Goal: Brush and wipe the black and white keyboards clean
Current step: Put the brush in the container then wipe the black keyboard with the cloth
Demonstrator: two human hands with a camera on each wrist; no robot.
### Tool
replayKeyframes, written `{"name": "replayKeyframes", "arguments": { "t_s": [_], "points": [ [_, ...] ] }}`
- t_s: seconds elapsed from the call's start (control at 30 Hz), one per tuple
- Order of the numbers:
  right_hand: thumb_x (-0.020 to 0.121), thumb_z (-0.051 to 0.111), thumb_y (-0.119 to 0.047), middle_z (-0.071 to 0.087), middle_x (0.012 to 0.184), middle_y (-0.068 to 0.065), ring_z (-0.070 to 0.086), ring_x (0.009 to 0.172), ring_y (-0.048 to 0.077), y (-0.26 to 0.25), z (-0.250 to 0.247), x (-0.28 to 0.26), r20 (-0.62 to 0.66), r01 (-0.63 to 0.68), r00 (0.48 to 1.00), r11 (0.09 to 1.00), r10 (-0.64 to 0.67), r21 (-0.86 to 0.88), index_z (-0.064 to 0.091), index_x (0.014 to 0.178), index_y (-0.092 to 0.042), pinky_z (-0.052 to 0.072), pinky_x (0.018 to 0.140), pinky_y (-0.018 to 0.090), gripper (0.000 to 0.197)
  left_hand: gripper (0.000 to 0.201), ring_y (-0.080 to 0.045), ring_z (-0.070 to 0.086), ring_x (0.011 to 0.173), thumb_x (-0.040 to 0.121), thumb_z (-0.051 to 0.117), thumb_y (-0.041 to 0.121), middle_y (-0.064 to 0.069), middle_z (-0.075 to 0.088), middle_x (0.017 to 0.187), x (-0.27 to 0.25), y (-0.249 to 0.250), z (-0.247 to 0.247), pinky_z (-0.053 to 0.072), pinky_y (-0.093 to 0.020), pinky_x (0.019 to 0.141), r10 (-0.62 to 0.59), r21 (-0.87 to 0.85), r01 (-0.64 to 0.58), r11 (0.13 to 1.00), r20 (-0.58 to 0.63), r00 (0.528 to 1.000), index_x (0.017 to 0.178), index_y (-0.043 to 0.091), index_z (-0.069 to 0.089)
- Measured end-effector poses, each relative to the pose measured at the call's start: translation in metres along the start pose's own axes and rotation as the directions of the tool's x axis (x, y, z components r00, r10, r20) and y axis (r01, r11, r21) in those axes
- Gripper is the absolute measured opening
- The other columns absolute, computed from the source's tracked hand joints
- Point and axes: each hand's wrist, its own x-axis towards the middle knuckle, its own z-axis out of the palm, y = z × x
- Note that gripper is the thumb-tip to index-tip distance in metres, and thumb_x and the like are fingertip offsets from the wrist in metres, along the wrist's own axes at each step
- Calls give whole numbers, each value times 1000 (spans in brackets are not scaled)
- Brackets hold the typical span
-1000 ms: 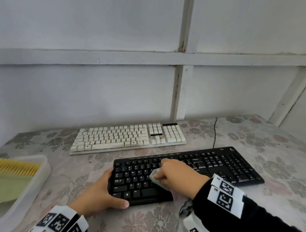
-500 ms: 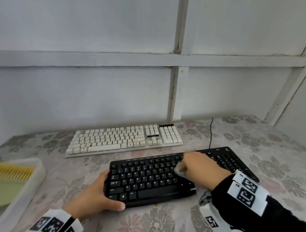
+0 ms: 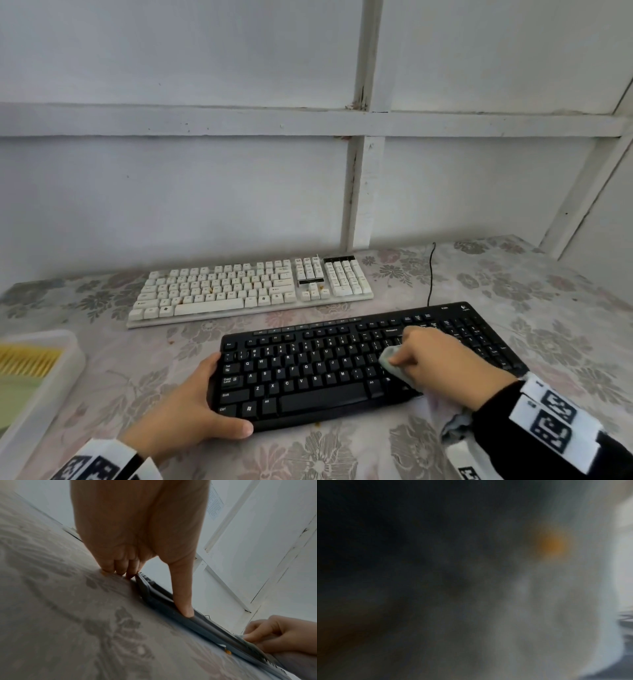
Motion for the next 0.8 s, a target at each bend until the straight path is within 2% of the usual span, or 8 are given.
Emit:
{"name": "replayKeyframes", "arguments": {
  "t_s": [0.07, 0.13, 0.2, 0.33, 0.47, 0.6, 0.73, 0.8],
  "points": [
    [85, 48, -19, 41, 76, 3, 40, 65, 17, 20, 1, -6, -22, -87, 996, 996, 86, -14, 56, 79, -6, 25, 53, 20, 17, 112, 5, 55, 99, 16, 91, 49, 26, 54, 110, 0, -1, -1, 42, -13, 77, 3, -3, -3, 1000, 8, 1000, 111, 47, 34],
    [83, 52, -20, 41, 77, 8, 42, 68, 26, 36, 0, -9, -35, -173, 985, 984, 172, -39, 56, 81, -5, 27, 55, 24, 16, 119, 4, 55, 102, 10, 89, 54, 24, 54, 114, 0, -3, -1, 44, -17, 83, 12, -11, -12, 1000, 6, 1000, 114, 46, 33],
    [82, 54, -21, 36, 75, 3, 42, 72, 29, 46, -5, -11, -54, -219, 975, 975, 217, -40, 57, 80, -5, 26, 54, 23, 17, 127, 2, 54, 105, 11, 90, 52, 23, 53, 117, 0, -2, 0, 44, -21, 90, 21, -18, -21, 1000, 5, 1000, 122, 43, 29],
    [90, 52, -27, 51, 84, -2, 53, 77, 12, 57, -12, -14, -124, -183, 975, 983, 184, 25, 70, 91, -19, 30, 56, 14, 20, 134, 10, 51, 101, 9, 87, 60, 28, 49, 116, -2, -1, -1, 40, -12, 80, 23, 30, -24, 999, 18, 1000, 127, 41, 25],
    [91, 52, -43, 56, 91, -3, 56, 81, 10, 60, 2, -18, -117, -105, 986, 984, 122, 144, 70, 93, -28, 33, 64, 15, 23, 137, 12, 48, 100, 4, 86, 59, 31, 46, 115, -2, 2, -1, 37, -7, 77, 31, 21, -32, 999, 26, 999, 126, 39, 26],
    [91, 51, -33, 50, 84, -1, 52, 74, 13, 77, 7, -25, -143, -174, 973, 983, 181, 61, 65, 89, -23, 25, 58, 18, 18, 140, 12, 48, 99, 3, 86, 59, 30, 46, 114, -2, 2, 0, 38, -8, 76, 38, 9, -38, 999, 30, 999, 128, 37, 27],
    [91, 55, -30, 36, 73, -4, 32, 63, 10, 91, 2, -30, -155, -257, 952, 965, 263, 57, 63, 78, -16, 24, 54, 17, 20, 142, 10, 50, 99, 3, 87, 57, 29, 48, 113, -1, 1, 0, 38, -11, 78, 39, 9, -39, 999, 31, 999, 131, 35, 29],
    [88, 57, -21, 32, 71, -4, 25, 60, 10, 93, 0, -27, -135, -268, 953, 963, 270, 28, 56, 76, -11, 25, 53, 18, 15, 142, 11, 49, 97, 3, 86, 58, 31, 47, 111, -2, 3, 1, 37, -10, 76, 33, 15, -34, 999, 33, 999, 130, 36, 27]
  ]
}}
